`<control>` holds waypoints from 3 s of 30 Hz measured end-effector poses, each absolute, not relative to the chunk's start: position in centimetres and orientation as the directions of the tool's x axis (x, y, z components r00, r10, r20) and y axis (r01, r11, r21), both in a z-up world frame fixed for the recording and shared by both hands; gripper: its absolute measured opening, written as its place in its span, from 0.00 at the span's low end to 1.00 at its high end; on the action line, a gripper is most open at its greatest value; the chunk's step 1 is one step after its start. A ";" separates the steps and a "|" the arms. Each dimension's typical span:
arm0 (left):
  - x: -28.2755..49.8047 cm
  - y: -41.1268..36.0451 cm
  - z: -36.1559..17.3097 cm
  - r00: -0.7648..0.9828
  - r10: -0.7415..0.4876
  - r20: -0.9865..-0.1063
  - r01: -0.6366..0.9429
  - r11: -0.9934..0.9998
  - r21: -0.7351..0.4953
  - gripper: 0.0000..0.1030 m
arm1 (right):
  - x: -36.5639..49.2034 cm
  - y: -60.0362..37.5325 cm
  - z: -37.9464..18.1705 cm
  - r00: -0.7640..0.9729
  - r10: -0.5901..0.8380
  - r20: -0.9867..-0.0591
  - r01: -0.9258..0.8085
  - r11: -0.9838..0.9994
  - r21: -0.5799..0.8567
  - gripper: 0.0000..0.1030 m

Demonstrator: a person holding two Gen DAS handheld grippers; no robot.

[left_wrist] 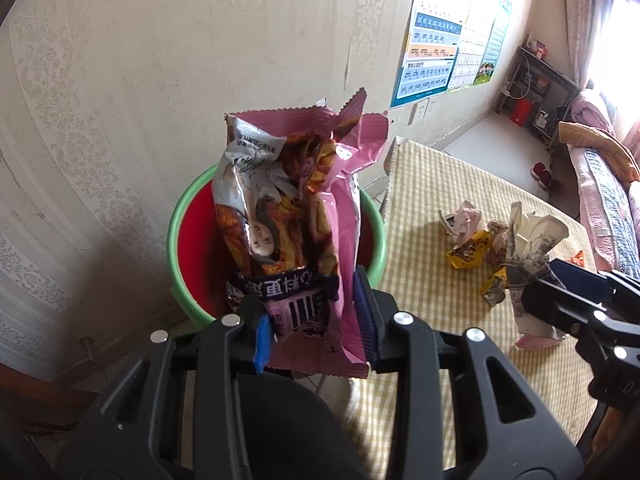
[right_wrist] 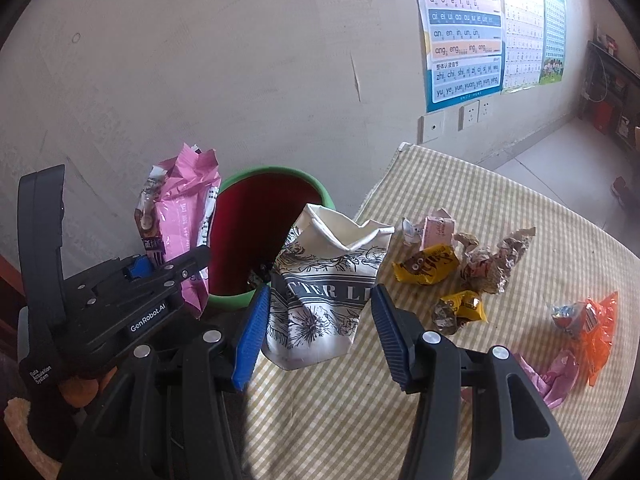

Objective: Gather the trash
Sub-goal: 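Carry the snack bag and white cup over the bin and open both tools, then grasp the pink plastic bag with the right tool while the left tool grasps the yellow wrapper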

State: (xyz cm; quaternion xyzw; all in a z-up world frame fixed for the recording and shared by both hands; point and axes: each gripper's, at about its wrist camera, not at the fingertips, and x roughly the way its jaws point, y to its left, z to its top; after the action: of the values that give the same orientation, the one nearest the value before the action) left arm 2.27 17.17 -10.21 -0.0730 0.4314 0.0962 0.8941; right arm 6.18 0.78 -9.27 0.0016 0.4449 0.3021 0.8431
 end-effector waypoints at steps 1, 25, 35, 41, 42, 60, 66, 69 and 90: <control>2.3 17.5 -10.3 0.608 0.114 -0.786 -0.241 0.970 -0.045 0.33 | 6.3 1.1 -9.3 0.418 0.514 -0.749 -0.513 0.814 0.271 0.49; 5.3 23.5 -13.0 0.535 0.130 -0.835 -0.310 0.949 -0.051 0.33 | 11.2 7.1 -10.0 0.346 0.561 -0.752 -0.540 0.774 0.329 0.50; 7.1 25.3 -14.5 0.496 0.101 -0.863 -0.342 0.936 -0.087 0.33 | 12.3 9.6 -10.4 0.311 0.576 -0.756 -0.545 0.760 0.355 0.50; 7.8 25.7 -14.9 0.487 0.097 -0.868 -0.358 0.929 -0.097 0.33 | 13.3 11.0 -10.1 0.308 0.592 -0.745 -0.537 0.754 0.377 0.51; 7.8 25.6 -14.9 0.487 0.097 -0.868 -0.362 0.927 -0.099 0.35 | 13.4 11.2 -10.1 0.312 0.595 -0.741 -0.537 0.753 0.380 0.51; 4.8 20.2 -14.2 0.527 0.040 -0.849 -0.293 0.946 -0.137 0.62 | 9.0 -1.2 -10.3 0.436 0.482 -0.760 -0.464 0.844 0.269 0.66; 3.7 16.2 -15.4 0.498 -0.003 -0.867 -0.236 0.962 -0.139 0.62 | 6.8 -9.4 -14.5 0.431 0.235 -0.871 -0.477 0.879 0.001 0.71; 3.6 14.2 -15.6 0.489 -0.010 -0.872 -0.192 0.974 -0.119 0.62 | 6.7 -12.1 -16.2 0.427 0.174 -0.887 -0.494 0.867 -0.068 0.71; 8.0 2.1 -15.3 0.473 -0.193 -0.860 0.123 0.981 -0.153 0.49 | 2.5 -18.6 -19.1 0.308 0.415 -0.856 -0.287 0.898 0.332 0.34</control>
State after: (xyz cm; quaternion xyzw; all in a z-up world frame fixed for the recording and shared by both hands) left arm 7.96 2.08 -15.31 -0.0346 0.5049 -0.0923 0.8575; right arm 2.53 -18.58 -19.13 0.0586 0.5463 0.2177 0.8067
